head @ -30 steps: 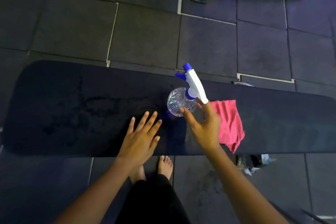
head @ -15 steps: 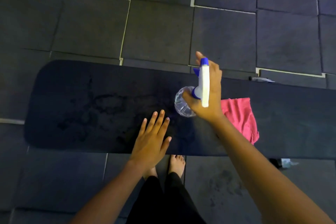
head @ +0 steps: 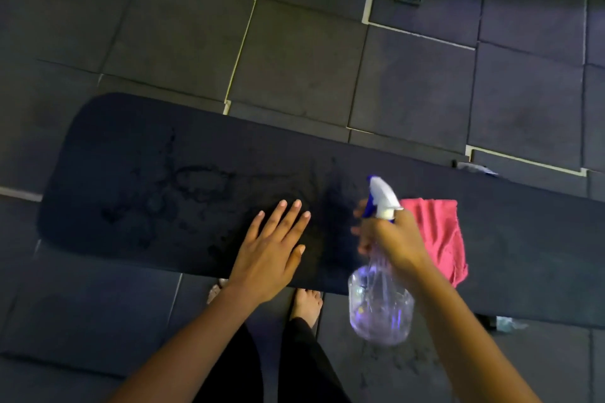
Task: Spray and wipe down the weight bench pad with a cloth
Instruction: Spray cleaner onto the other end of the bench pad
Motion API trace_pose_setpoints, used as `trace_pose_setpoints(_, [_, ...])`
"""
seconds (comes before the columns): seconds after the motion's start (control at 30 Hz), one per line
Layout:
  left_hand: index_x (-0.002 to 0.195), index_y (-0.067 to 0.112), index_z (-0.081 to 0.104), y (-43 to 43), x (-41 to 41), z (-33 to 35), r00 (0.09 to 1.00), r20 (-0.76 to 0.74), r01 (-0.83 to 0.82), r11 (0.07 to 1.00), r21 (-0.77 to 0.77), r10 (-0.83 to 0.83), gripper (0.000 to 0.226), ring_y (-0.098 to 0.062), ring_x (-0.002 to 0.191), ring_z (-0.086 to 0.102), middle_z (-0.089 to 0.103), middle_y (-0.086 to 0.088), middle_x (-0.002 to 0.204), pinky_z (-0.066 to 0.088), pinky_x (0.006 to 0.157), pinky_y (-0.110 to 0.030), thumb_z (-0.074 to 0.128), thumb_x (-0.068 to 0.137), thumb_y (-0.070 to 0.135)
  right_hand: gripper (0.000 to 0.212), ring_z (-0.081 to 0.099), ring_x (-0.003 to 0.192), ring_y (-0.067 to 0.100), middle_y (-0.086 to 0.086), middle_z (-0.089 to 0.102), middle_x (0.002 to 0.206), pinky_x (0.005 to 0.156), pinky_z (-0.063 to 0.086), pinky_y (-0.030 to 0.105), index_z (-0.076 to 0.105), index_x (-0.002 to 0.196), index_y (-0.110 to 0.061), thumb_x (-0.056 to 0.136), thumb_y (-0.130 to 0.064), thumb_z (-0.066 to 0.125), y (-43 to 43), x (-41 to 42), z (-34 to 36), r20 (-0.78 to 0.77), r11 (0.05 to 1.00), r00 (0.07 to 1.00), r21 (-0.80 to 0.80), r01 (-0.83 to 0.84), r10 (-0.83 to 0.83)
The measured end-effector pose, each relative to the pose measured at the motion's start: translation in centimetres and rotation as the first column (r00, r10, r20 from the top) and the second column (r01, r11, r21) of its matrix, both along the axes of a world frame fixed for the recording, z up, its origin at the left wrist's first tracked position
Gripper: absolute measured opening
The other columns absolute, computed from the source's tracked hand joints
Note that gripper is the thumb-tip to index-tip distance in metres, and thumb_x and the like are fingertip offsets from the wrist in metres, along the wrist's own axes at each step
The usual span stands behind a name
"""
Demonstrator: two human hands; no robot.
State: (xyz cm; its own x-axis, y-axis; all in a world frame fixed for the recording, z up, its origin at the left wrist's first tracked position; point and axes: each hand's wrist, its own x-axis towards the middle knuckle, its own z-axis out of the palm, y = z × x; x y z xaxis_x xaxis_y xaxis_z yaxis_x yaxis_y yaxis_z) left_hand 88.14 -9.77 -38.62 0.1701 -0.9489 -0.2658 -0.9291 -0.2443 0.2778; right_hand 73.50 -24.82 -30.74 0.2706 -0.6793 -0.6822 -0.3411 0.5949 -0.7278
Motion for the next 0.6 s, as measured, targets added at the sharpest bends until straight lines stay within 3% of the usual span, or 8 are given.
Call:
trace_pose_setpoints(0.13, [0.149, 0.027, 0.029, 0.0, 2.0, -0.2, 1.000, -0.001, -0.029, 0.999, 0.024, 0.029, 0.056, -0.023, 0.148, 0.016, 0.019, 0.002, 0.160, 0.022, 0.114, -0.057, 0.028, 0.096, 0.045, 0.021, 0.049, 0.054, 0.025, 0.019, 0.050, 0.069, 0.043, 0.040, 0.024, 0.055, 0.081, 0.000, 0.067, 0.014, 0.047, 0.5, 0.7, -1.2, -0.163, 0.994, 0.987, 0.113, 0.005, 0.014])
trace_pose_setpoints(0.27, [0.150, 0.032, 0.027, 0.1, 4.1, -0.5, 1.000, 0.008, 0.024, 0.999, 0.027, -0.024, 0.055, -0.022, 0.149, 0.011, 0.014, 0.003, 0.161, 0.019, 0.115, -0.059, 0.026, 0.097, 0.048, 0.015, 0.047, 0.045, 0.025, 0.012, 0.046, 0.049, 0.052, 0.051, 0.036, 0.056, 0.050, -0.007, 0.046, 0.006, 0.048, 0.2, 3.2, -1.3, -0.295, 0.999, 0.955, 0.034, 0.033, -0.021])
trace_pose_setpoints(0.4, [0.149, 0.035, 0.026, 0.4, 8.1, -0.6, 0.997, 0.009, -0.078, 0.996, 0.051, 0.078, 0.057, -0.022, 0.149, 0.010, 0.012, 0.003, 0.162, 0.016, 0.114, -0.062, 0.021, 0.095, 0.052, 0.017, 0.053, 0.053, 0.027, 0.017, 0.051, 0.059, 0.044, 0.044, 0.028, 0.058, 0.073, -0.001, 0.066, 0.009, 0.045, 1.3, 8.5, -1.0, -0.284, 0.988, 0.948, 0.080, -0.130, 0.147])
trace_pose_setpoints(0.53, [0.150, 0.040, 0.017, 2.0, 14.4, -0.8, 0.978, 0.060, -0.206, 0.976, 0.074, 0.202, 0.055, -0.020, 0.149, 0.005, 0.007, 0.007, 0.162, 0.008, 0.113, -0.061, 0.018, 0.096, 0.053, 0.017, 0.057, 0.038, 0.027, 0.014, 0.055, 0.047, 0.054, 0.060, 0.041, 0.061, 0.056, -0.004, 0.047, 0.004, 0.048, 3.0, 14.8, -0.7, -0.375, 0.956, 0.883, 0.032, -0.293, 0.283])
trace_pose_setpoints(0.6, [0.150, 0.040, 0.017, 3.3, 17.6, -0.7, 0.962, 0.078, -0.266, 0.962, 0.069, 0.260, 0.055, -0.021, 0.149, 0.004, 0.006, 0.007, 0.162, 0.008, 0.113, -0.063, 0.024, 0.097, 0.052, 0.013, 0.057, 0.042, 0.025, 0.010, 0.056, 0.044, 0.054, 0.058, 0.036, 0.058, 0.041, -0.005, 0.049, 0.000, 0.050, 4.3, 18.3, -0.5, -0.386, 0.927, 0.852, 0.019, -0.375, 0.352])
